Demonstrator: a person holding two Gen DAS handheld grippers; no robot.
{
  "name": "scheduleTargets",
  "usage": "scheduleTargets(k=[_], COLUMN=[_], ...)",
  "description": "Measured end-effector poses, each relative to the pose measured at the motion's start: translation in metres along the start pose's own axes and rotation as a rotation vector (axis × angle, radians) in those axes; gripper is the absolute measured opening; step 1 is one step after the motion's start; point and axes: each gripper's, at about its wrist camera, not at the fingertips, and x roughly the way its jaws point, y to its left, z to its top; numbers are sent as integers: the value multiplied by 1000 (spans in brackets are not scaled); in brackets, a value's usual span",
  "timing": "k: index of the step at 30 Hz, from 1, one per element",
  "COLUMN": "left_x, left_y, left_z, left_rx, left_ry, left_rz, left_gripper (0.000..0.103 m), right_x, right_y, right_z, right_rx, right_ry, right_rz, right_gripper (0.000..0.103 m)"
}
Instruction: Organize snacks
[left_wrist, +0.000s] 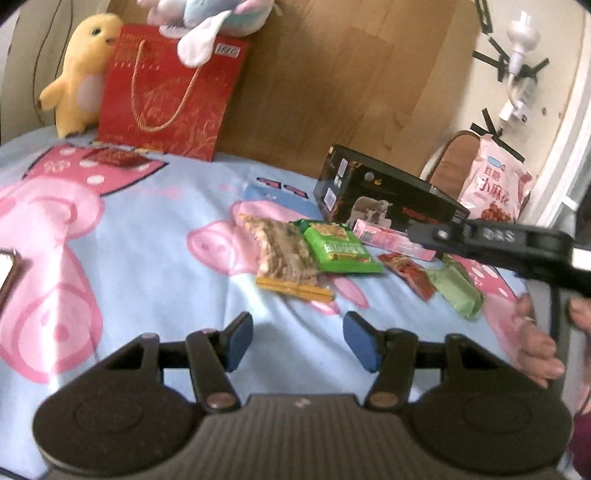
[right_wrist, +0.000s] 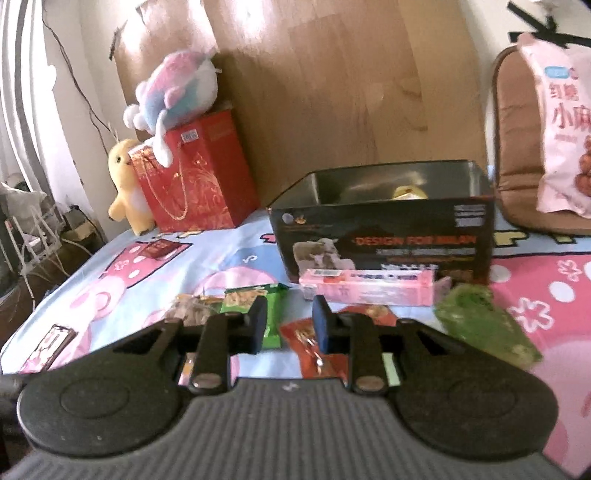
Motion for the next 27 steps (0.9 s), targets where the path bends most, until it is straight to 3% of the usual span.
scheduleTargets(k=[5, 8, 12, 14, 15, 16, 18, 20, 23, 25, 27], left_x=[-1, -3, -5, -7, -8, -9, -13, -14, -12, -9, -13], left_y=[9, 20, 27, 31, 33, 35, 37, 39, 41, 40, 31], left_z=[-2, -3, -5, -5, -6, -7, -8, -8, -8, -8, -8], left_rx=[-65, -118, -156, -184, -196, -206, -220, -231, -242, -222, -169], left_ry=[-16, -25, -43, -60, -69, -80, -104, -112, -106, -75, -104], left_rz=[-27, -61, -82, -77, -73, -72, -67, -62, -72, -101, -73], left_gripper=[55, 55, 55, 55, 55, 55, 55, 55, 55, 56, 58], right_x=[43, 56, 54, 60, 64, 70, 87, 97, 87, 71, 52], right_y=[14, 35, 70, 86, 90, 95, 97, 91, 86, 81, 66], right_z=[12, 12, 1, -5, -6, -8, -10, -13, -13, -18, -18], right_rx=[-6, -57, -155, -214, -233, -251, -268, -265, -283, -303, -264], right_ry=[97, 109, 105, 123, 131, 143, 188, 214, 227, 237, 268], right_rz=[26, 24, 119, 123, 114, 99, 77, 77, 105, 168, 280], right_gripper=[31, 31, 31, 32, 37, 50, 65, 65, 55, 51, 49])
